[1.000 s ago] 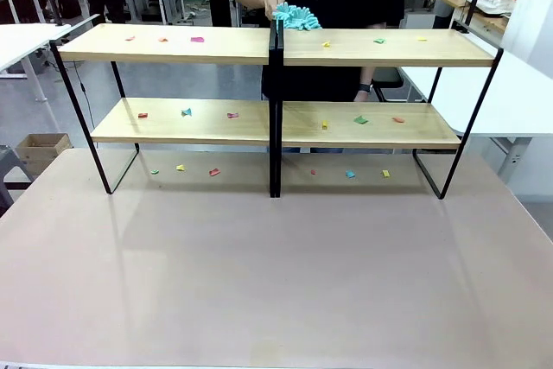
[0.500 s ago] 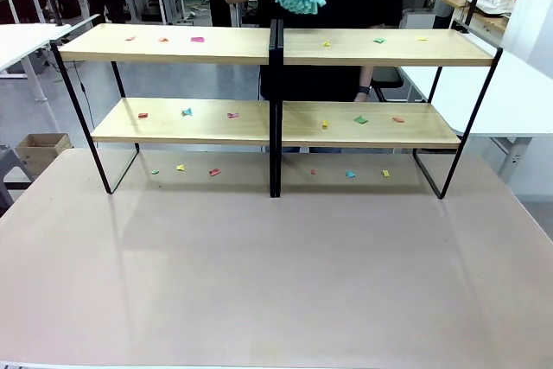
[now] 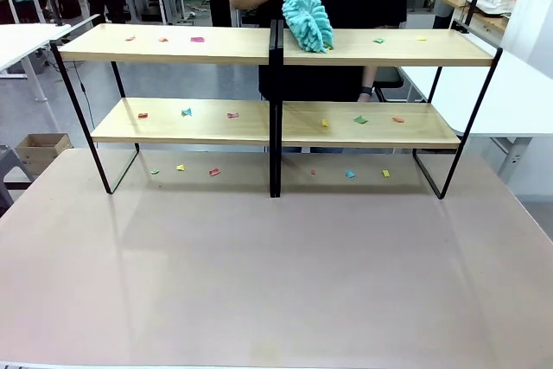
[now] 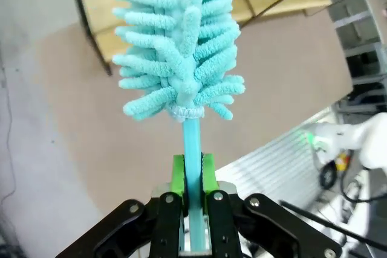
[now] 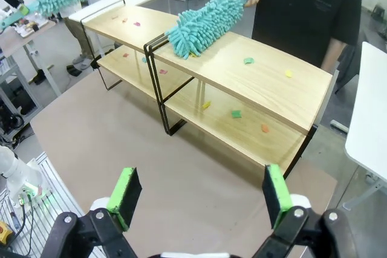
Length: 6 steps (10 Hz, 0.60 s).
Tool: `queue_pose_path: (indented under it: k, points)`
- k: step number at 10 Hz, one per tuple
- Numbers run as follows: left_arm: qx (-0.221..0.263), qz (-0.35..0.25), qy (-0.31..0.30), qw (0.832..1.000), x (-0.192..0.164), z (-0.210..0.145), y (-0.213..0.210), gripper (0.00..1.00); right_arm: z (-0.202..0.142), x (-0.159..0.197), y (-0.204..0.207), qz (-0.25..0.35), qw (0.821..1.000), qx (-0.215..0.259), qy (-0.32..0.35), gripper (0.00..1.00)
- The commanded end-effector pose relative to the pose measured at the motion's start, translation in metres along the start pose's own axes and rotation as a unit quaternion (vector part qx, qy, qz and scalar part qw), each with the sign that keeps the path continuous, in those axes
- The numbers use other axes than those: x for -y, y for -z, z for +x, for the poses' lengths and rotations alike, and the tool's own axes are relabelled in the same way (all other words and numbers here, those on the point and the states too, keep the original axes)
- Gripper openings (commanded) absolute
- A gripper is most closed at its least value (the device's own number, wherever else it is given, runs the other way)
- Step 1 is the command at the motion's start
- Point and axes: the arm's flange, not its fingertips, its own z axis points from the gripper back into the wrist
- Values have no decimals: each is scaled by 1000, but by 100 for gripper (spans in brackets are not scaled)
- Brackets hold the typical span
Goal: Clean the shelves.
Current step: Clean a randomly selected level of the Shelf with the Duster.
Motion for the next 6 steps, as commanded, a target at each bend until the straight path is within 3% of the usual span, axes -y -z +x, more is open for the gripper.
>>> queue_pose_path:
  k: [1, 4, 6]
  points:
    - [8, -42, -11, 999, -65, -73, -44, 13, 0, 0, 0, 1, 1000, 1, 0, 100]
    - [49, -7, -102, 994, -126, -159, -71, 13, 0, 0, 0, 1, 1000, 1, 0, 100]
    - [61, -36, -145, 987, -152, -193, -72, 13, 0, 0, 0, 1, 1000, 1, 0, 100]
